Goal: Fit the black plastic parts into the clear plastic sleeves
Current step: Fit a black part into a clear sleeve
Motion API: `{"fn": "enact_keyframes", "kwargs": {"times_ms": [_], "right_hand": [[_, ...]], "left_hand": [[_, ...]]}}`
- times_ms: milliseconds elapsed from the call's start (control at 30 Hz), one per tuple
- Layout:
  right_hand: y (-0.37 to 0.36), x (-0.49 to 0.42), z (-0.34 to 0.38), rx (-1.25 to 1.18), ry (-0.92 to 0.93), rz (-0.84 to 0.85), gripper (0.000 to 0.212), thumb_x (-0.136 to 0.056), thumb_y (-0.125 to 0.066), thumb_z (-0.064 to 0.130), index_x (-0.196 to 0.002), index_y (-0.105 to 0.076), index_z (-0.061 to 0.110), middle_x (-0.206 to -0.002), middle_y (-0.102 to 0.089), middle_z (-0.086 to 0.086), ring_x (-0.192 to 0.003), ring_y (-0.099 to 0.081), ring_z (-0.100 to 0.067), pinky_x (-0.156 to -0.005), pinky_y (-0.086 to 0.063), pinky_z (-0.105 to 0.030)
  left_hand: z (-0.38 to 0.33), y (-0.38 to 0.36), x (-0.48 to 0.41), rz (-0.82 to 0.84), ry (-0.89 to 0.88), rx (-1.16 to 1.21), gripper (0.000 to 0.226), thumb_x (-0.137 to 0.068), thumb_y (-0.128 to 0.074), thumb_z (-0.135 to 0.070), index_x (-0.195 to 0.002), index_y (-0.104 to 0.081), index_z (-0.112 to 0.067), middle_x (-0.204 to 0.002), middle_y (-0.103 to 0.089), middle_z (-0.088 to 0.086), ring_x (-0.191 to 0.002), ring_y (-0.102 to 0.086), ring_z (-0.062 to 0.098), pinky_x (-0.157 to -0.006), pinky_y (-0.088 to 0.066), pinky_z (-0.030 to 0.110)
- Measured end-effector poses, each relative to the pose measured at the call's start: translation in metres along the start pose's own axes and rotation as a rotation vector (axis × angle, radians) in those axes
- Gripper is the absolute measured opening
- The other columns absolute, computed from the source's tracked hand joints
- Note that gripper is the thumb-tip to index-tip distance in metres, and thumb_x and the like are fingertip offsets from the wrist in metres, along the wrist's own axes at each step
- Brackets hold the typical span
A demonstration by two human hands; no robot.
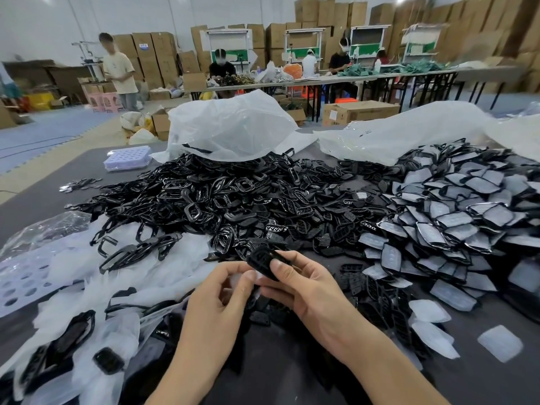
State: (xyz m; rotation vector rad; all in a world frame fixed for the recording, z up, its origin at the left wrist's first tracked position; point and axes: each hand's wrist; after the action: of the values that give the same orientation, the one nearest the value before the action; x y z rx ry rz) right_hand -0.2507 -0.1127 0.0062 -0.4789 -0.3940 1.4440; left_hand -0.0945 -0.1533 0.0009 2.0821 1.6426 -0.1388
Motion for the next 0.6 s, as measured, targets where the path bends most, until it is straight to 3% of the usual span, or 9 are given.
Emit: {"fn": "enact_keyframes", "kwargs": {"times_ms": [133, 233, 367, 467, 600], "right_hand": [[0.0004, 0.0012, 0.0044, 0.002, 0.018, -0.029, 0.012, -0.085, -0.075, 0.024, -0.096, -0.079, 0.023, -0.103, -0.076, -0.013, -0.093, -0.075, -0.022, -0.081, -0.058, -0.028], [0.0, 0.0016, 0.0053, 0.012, 0.036, -0.028, 0.01, -0.087, -0.073, 0.021, -0.095, -0.079, 0.022, -0.098, -0.076, -0.015, -0.09, -0.075, -0.024, -0.082, -0.059, -0.03], [-0.0009, 0.002, 0.0051, 0.008, 0.028, -0.043, 0.01, -0.084, -0.074, 0.022, -0.093, -0.079, 0.023, -0.099, -0.076, -0.015, -0.087, -0.075, -0.022, -0.079, -0.059, -0.029], [0.0006, 0.0016, 0.0058, -0.019, 0.026, -0.066, 0.01, -0.084, -0.073, 0.022, -0.091, -0.08, 0.024, -0.099, -0.076, -0.01, -0.091, -0.076, -0.023, -0.076, -0.06, -0.028], [0.0023, 0.0009, 0.0055, -0.016, 0.017, -0.097, 0.012, -0.082, -0.075, 0.024, -0.092, -0.081, 0.023, -0.102, -0.076, -0.009, -0.097, -0.075, -0.024, -0.077, -0.059, -0.028]], "left_hand": [[-0.0014, -0.0004, 0.003, 0.045, -0.027, -0.037, 0.018, -0.084, -0.06, -0.056, -0.098, -0.064, -0.046, -0.087, -0.072, -0.019, -0.075, -0.065, 0.003, -0.064, -0.046, 0.012], [-0.0006, -0.0007, 0.0042, 0.059, -0.029, -0.062, 0.023, -0.084, -0.066, -0.061, -0.099, -0.065, -0.043, -0.086, -0.071, -0.017, -0.075, -0.063, 0.011, -0.066, -0.048, 0.021], [-0.0017, -0.0002, 0.001, 0.035, -0.068, -0.034, 0.014, -0.083, -0.064, -0.049, -0.088, -0.067, -0.036, -0.094, -0.068, -0.014, -0.086, -0.065, 0.009, -0.07, -0.046, 0.015], [-0.0018, 0.0022, -0.0007, 0.024, 0.0, 0.025, 0.011, -0.083, -0.064, -0.046, -0.086, -0.068, -0.036, -0.083, -0.068, -0.014, -0.069, -0.06, 0.001, -0.065, -0.043, 0.012], [-0.0022, 0.0009, -0.0003, 0.041, 0.055, 0.142, 0.004, -0.091, -0.062, -0.036, -0.092, -0.066, -0.037, -0.073, -0.065, -0.009, -0.066, -0.057, 0.005, -0.066, -0.047, 0.016]]}}
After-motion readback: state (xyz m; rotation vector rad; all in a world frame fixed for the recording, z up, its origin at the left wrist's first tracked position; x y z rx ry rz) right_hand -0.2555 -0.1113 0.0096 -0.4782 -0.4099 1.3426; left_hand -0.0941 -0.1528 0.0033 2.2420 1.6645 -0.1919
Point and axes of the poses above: each hand's wrist, its own x-axis away from the middle knuckle, its own y-axis out of the back of the hand, z = x × y
